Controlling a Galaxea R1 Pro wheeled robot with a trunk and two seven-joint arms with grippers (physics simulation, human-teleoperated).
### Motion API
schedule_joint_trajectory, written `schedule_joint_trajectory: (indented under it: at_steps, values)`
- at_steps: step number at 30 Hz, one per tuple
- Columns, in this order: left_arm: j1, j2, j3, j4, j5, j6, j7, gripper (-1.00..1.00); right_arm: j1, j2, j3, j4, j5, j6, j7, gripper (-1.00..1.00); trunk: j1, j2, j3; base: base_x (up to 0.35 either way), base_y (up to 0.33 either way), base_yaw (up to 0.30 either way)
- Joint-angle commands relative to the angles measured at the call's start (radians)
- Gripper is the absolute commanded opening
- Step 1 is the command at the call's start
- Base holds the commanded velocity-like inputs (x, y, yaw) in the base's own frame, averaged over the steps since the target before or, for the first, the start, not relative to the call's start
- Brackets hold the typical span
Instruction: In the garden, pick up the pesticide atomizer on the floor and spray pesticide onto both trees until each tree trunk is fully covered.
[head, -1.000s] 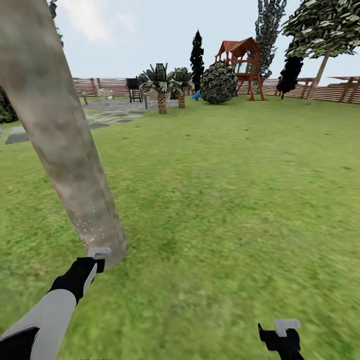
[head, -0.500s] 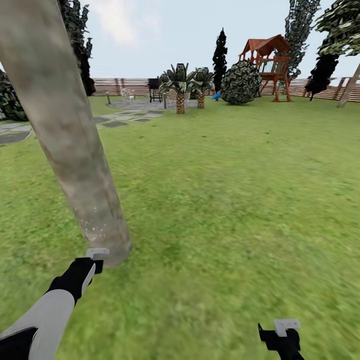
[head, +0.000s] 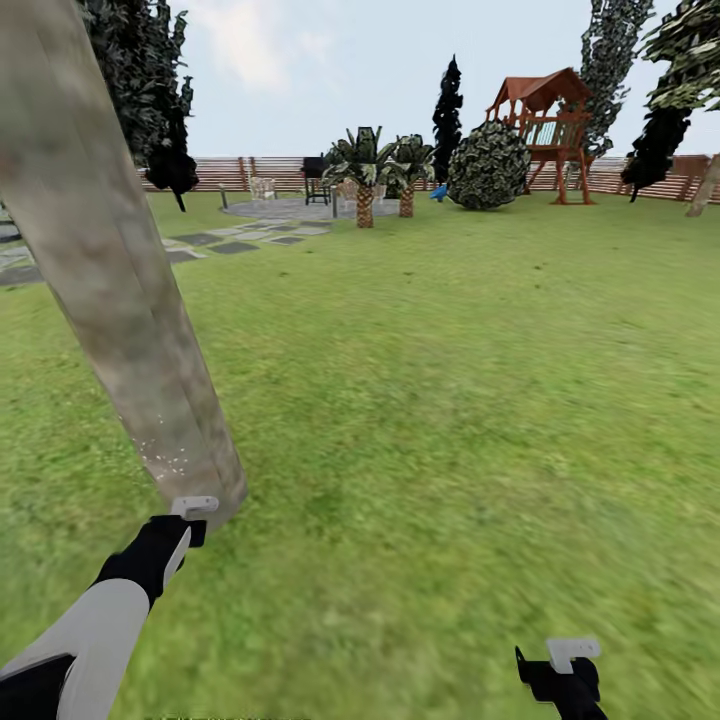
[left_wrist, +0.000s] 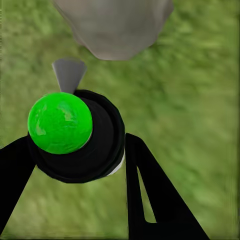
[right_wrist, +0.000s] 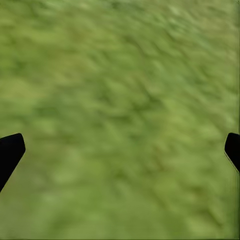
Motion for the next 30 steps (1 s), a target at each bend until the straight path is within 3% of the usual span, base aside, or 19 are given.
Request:
schedule_joint_trajectory:
  at_steps: [1,22,30]
  values:
    - [0.0,0.0,0.0,0.0,-0.001,0.0,0.0,-1.0,0.0,0.0,0.0,0.0,0.0,0.0,0.0,1.0,0.0,0.0,0.0,0.084,-0.273,0.258]
    - [0.0,-0.001,0.001,-0.001,0.004,-0.004,0.001,-1.0,0.0,0.002,0.0,-0.001,0.0,0.0,0.0,1.0,0.0,0.0,0.0,0.179,-0.233,0.277]
    - [-0.01,-0.017,0.002,-0.014,0.007,-0.004,-0.003,-1.0,0.0,0.001,0.0,-0.001,0.0,0.0,0.0,1.0,0.0,0.0,0.0,0.141,-0.258,0.224]
